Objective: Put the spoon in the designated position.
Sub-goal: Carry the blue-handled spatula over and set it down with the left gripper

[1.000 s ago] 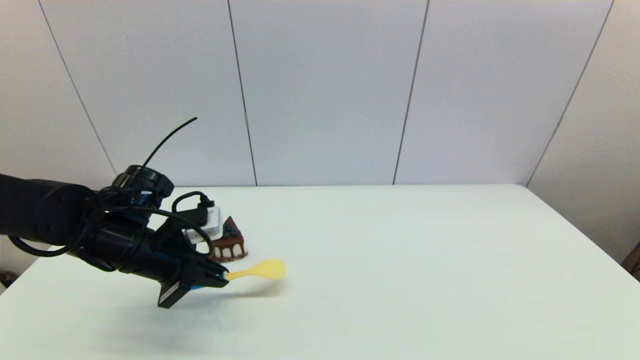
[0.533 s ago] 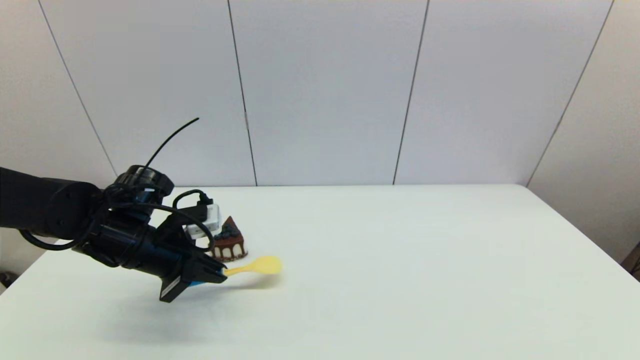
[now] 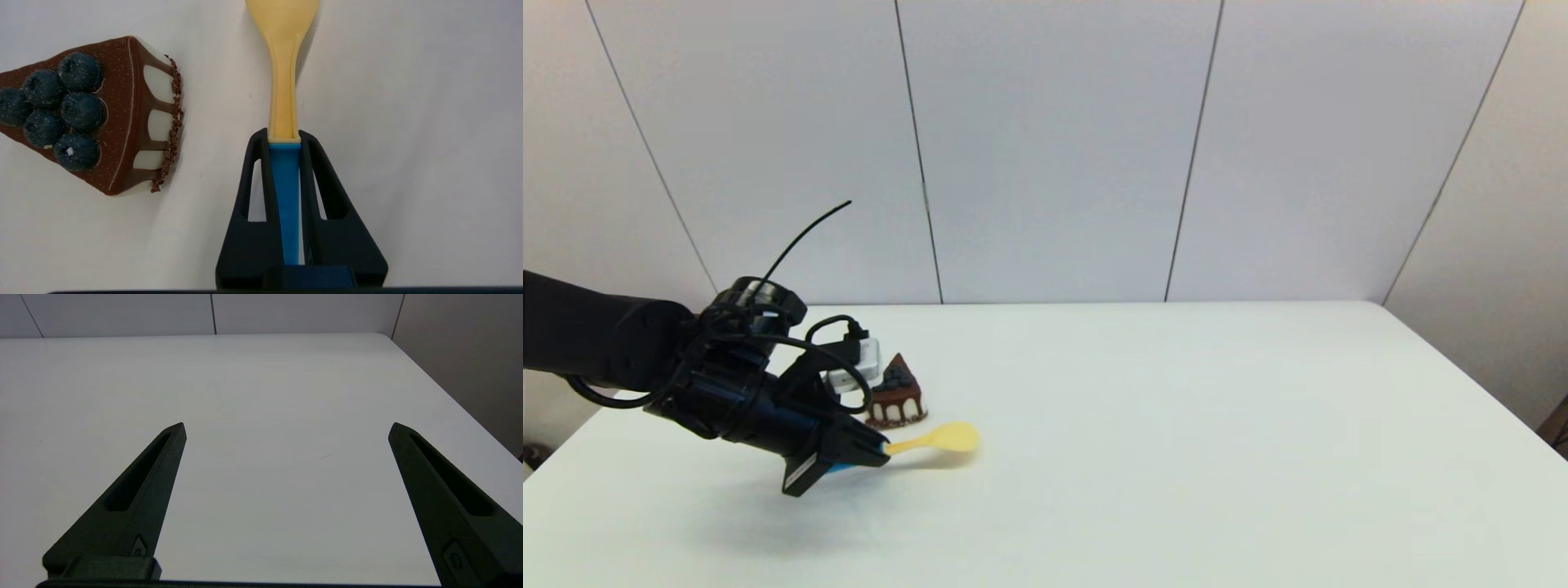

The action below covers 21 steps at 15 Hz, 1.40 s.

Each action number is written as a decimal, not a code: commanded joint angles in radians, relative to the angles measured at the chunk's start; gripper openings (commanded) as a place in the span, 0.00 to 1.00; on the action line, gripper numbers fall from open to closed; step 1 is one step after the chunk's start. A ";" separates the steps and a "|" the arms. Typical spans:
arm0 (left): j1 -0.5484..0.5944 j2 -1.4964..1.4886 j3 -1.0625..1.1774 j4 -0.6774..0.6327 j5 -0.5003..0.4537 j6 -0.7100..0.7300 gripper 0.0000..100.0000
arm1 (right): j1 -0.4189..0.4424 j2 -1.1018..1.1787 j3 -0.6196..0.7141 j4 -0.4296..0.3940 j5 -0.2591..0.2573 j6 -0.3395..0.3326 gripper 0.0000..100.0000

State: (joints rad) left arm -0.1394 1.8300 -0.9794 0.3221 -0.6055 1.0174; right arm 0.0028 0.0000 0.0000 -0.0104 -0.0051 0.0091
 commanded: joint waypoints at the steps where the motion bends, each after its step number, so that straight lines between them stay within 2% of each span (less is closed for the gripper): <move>1: 0.001 0.009 -0.001 0.002 -0.003 0.006 0.00 | 0.000 0.002 0.002 0.000 0.001 0.000 1.00; 10: 0.001 0.009 -0.002 0.003 -0.003 0.003 0.00 | 0.000 0.002 0.002 0.000 -0.001 0.000 1.00; 11: 0.003 0.009 -0.002 0.003 -0.003 0.003 1.00 | 0.000 0.002 0.002 0.001 0.001 0.000 1.00; 21: 0.006 -0.075 -0.015 0.005 -0.005 -0.034 1.00 | 0.000 0.002 0.002 0.001 0.001 0.000 1.00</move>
State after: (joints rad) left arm -0.1309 1.8068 -0.9896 0.3251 -0.6070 0.9977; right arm 0.0028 0.0000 0.0000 -0.0100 -0.0051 0.0091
